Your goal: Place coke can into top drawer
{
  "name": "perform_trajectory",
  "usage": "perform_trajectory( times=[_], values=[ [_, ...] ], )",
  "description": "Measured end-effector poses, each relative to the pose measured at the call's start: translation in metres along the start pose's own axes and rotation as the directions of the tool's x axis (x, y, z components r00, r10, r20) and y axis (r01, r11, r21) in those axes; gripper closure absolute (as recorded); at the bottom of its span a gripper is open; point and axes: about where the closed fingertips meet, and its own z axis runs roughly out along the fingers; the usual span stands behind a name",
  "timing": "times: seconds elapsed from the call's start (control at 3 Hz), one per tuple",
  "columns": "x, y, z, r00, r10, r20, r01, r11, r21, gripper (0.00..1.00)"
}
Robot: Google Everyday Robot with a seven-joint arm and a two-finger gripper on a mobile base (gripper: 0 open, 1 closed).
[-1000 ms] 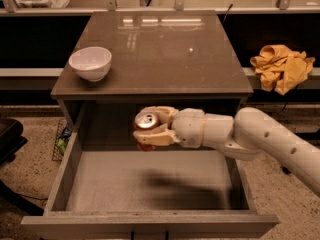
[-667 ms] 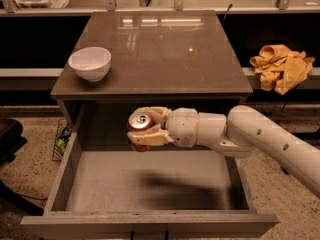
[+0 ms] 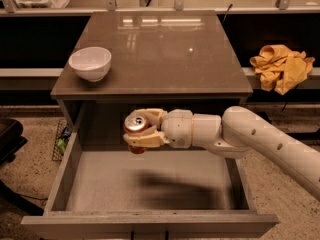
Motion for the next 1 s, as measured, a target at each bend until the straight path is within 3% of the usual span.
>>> perform_trajectory(
  times=[1.0],
  values=[
    [0.079, 0.039, 0.077, 0.992, 0.123, -0.034, -0.126, 0.9863, -0.106, 1.00]
  ],
)
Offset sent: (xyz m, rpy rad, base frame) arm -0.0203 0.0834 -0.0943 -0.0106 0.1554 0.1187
